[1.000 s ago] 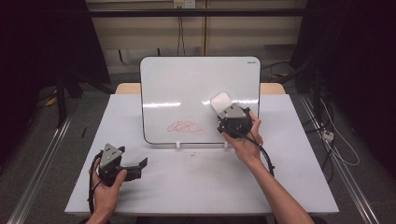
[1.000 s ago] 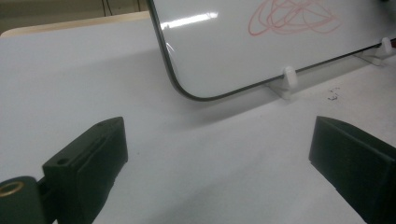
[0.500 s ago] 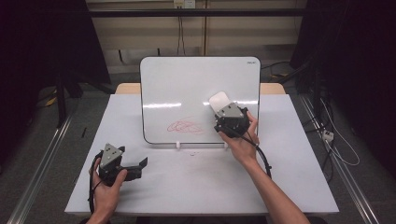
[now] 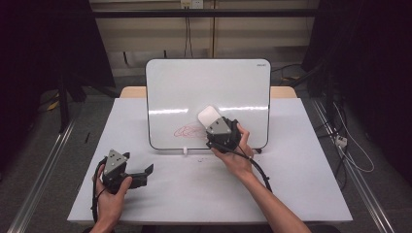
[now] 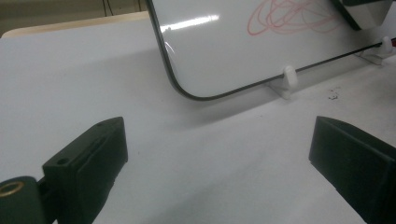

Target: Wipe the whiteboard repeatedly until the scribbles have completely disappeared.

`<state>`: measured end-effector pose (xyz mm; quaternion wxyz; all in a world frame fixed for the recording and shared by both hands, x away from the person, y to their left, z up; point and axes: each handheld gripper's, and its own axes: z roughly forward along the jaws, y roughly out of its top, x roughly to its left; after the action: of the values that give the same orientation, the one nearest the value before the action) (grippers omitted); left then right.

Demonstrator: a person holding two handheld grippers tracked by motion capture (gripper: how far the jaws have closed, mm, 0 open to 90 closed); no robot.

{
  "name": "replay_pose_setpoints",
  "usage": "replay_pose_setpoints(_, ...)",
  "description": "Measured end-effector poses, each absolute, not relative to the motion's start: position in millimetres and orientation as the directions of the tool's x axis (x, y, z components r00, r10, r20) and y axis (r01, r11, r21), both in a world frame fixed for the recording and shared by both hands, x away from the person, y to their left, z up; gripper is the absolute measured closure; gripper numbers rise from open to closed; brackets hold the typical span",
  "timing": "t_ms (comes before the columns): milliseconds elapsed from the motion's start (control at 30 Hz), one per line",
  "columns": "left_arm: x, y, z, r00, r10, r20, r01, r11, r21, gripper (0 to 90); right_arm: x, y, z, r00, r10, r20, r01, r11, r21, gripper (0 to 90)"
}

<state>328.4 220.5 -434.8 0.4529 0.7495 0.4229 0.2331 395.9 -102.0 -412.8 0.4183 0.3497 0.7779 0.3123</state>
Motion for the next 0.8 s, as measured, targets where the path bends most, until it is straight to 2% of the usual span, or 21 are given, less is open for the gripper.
replay_pose_setpoints(400, 329, 222, -435, 0.539, 0.842, -0.037, 0.425, -0.234, 0.875, 4.5, 395, -102, -413, -0.426, 0.793, -0.436, 0.279, 0.573, 0.770, 31.7)
replay_pose_setpoints(800, 329, 222, -435, 0.542, 0.840, -0.033, 0.424, -0.239, 0.874, 4.5, 417, -131, -385, -0.337, 0.858, -0.388, 0.317, 0.491, 0.812, 31.7)
